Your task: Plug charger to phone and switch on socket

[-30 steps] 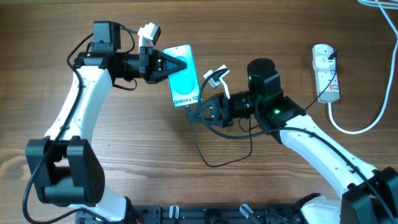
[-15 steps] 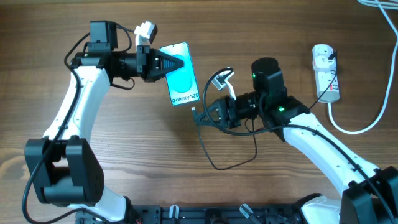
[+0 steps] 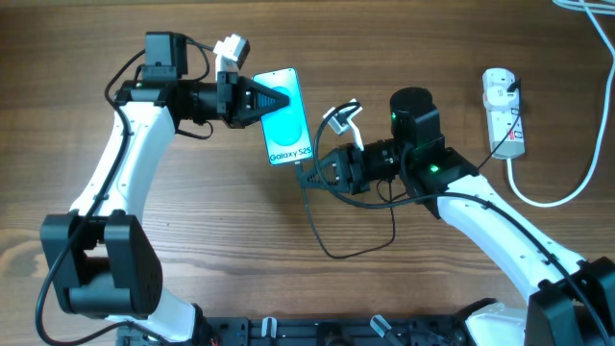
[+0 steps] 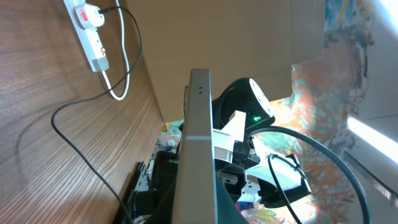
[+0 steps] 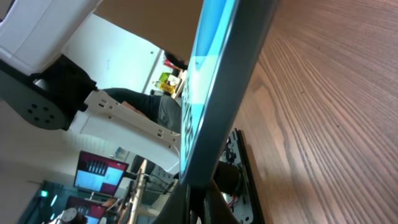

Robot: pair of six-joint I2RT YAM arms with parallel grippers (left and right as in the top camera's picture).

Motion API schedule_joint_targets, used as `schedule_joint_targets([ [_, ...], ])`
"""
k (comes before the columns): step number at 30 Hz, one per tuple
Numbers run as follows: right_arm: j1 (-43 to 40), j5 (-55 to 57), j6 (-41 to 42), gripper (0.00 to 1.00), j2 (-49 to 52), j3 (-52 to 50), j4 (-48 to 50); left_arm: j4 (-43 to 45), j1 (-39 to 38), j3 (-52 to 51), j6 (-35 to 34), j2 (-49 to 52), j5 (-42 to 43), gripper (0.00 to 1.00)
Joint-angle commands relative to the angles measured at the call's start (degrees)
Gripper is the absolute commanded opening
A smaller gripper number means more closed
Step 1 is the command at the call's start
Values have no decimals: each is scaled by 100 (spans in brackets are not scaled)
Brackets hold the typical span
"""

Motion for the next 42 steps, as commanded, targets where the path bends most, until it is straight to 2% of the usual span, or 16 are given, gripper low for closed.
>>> schedule_joint_targets([
  [1, 4, 13, 22, 4, 44, 17, 31, 13, -50, 42, 50, -44, -17, 4],
  [4, 4, 11, 24, 4, 44, 17, -9, 76, 15, 44, 20, -44, -33, 4],
  [8, 26, 9, 20, 4, 44, 17, -9, 426, 195, 44, -389, -44, -35, 4],
  [42, -26, 225, 149, 4, 44, 17, 61, 291, -31, 42, -330, -44, 59, 4],
])
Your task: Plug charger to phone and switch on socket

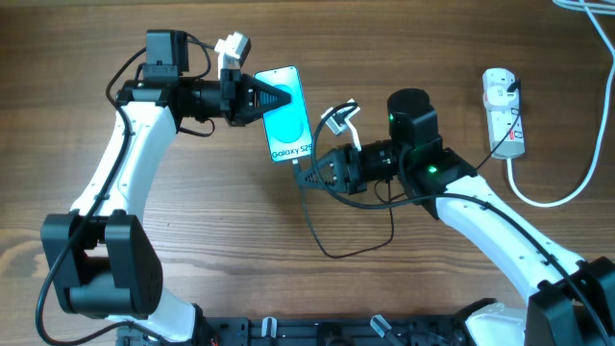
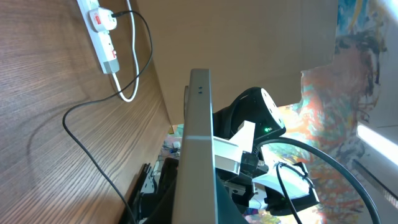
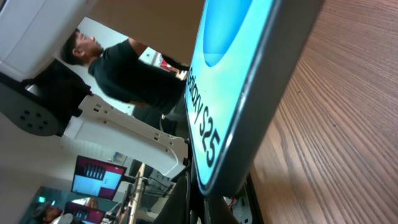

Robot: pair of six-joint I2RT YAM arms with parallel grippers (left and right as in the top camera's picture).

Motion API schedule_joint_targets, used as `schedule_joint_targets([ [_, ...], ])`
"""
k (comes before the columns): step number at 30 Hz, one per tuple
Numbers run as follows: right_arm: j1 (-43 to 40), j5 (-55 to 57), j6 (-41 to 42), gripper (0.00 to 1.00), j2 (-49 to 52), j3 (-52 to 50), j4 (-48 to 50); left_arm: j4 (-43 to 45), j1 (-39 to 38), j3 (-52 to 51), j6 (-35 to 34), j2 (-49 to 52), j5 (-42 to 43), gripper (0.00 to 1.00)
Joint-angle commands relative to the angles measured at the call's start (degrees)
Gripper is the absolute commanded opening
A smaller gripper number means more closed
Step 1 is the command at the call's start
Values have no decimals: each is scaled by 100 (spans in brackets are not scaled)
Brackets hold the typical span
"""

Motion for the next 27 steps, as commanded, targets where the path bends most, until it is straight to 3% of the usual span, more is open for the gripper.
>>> schedule_joint_targets([
  [1, -109, 52, 46, 4, 44, 17, 85, 2, -9, 42, 57, -44, 310, 4],
  [7, -111, -13, 365, 4, 44, 17, 614, 2, -9, 42, 144, -44, 308, 4],
  [27, -87, -164, 304, 4, 61, 17, 181, 455, 9, 42, -208, -44, 326, 4],
])
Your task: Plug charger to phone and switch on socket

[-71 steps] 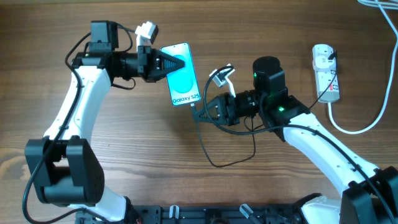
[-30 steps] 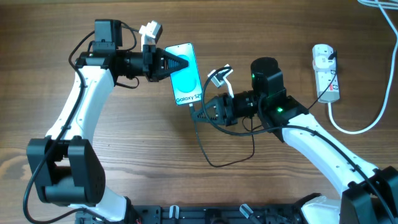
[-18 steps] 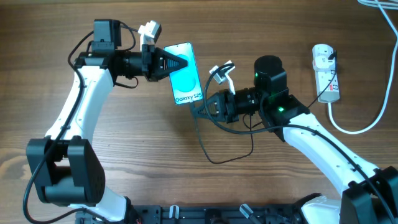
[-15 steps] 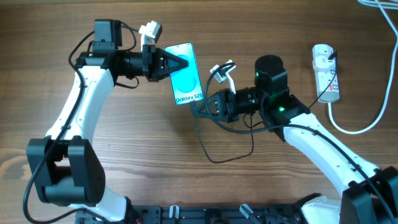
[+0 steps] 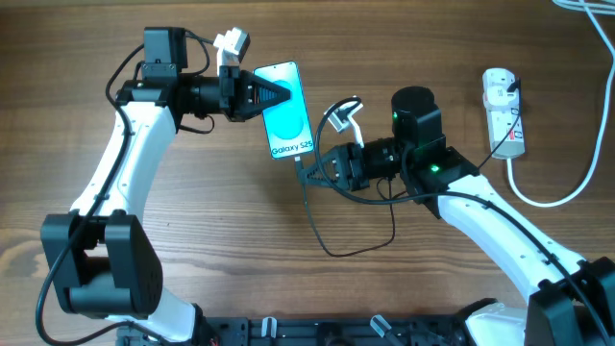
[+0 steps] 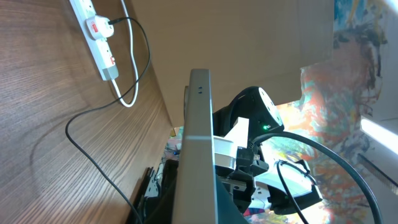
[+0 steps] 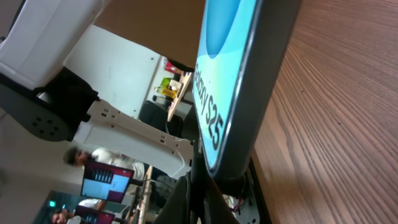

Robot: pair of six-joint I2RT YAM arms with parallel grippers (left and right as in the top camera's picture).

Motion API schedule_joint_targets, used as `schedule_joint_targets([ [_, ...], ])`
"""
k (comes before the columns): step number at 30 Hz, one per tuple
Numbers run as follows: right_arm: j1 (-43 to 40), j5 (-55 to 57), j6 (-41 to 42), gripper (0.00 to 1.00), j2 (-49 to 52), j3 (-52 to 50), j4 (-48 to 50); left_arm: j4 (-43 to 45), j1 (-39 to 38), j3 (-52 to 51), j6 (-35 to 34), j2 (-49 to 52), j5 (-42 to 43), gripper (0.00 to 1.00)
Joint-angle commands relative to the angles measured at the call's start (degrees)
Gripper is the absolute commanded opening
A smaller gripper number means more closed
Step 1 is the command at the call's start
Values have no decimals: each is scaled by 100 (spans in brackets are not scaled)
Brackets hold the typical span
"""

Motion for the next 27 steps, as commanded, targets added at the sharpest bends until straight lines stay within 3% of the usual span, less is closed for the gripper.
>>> schedule_joint_targets([
  [1, -7, -52, -39, 4, 61, 20, 28, 37, -4, 42, -52, -44, 282, 4],
  [27, -20, 142, 122, 4, 61, 20, 179, 79, -168, 42, -55, -44, 284, 4],
])
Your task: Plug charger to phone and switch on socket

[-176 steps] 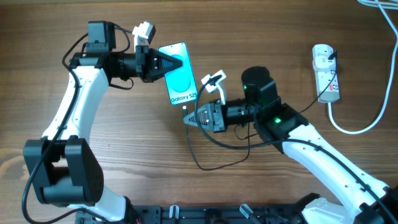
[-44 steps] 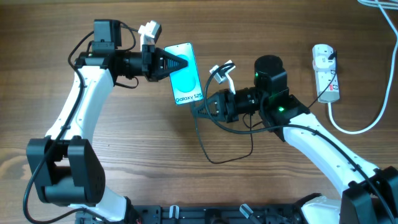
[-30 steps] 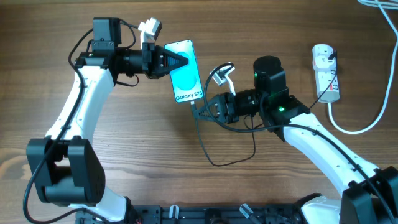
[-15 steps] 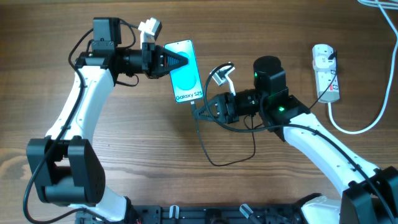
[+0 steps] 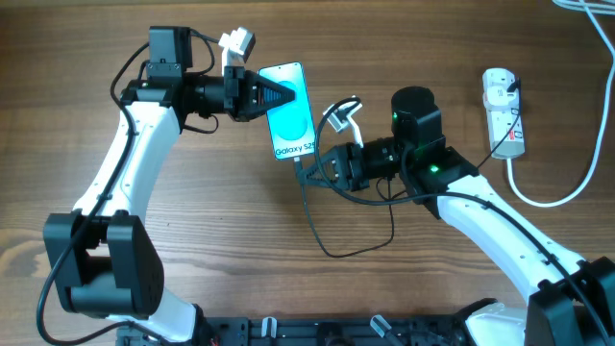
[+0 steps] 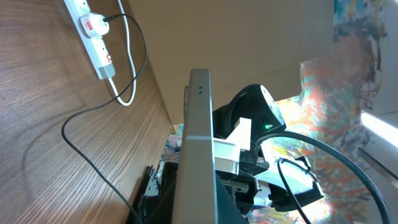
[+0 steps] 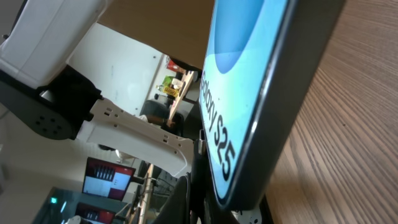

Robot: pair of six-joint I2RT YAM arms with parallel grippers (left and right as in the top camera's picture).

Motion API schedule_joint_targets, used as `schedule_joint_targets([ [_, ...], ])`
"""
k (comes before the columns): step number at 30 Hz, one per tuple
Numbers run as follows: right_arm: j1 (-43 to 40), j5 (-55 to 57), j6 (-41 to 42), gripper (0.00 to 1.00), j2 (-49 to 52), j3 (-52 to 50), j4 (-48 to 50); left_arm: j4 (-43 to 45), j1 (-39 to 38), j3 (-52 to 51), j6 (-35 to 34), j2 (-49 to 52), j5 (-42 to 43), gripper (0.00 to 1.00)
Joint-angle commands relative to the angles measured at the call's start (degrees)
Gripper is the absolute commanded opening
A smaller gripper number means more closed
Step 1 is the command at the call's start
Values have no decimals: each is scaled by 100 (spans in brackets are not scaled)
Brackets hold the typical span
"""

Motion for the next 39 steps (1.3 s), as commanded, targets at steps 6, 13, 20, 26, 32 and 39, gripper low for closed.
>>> schedule_joint_targets([
  [6, -31, 164, 35, 4, 61, 24, 11, -20, 87, 42, -118, -44, 291, 4],
  [13, -31, 166, 35, 4, 61, 24, -9, -15, 85, 42, -267, -44, 291, 4],
  [20, -31, 192, 35, 4, 61, 24, -4, -20, 81, 42, -264, -44, 313, 4],
  [26, -31, 212, 39, 4, 61, 24, 44, 2, -101, 42, -181, -44, 308, 4],
  [32, -271, 210, 101, 4, 61, 24, 92, 0, -140, 42, -111, -44, 315, 4],
  [39, -470, 365, 527, 4, 61, 24, 710, -2, -192, 42, -114, -44, 313, 4],
])
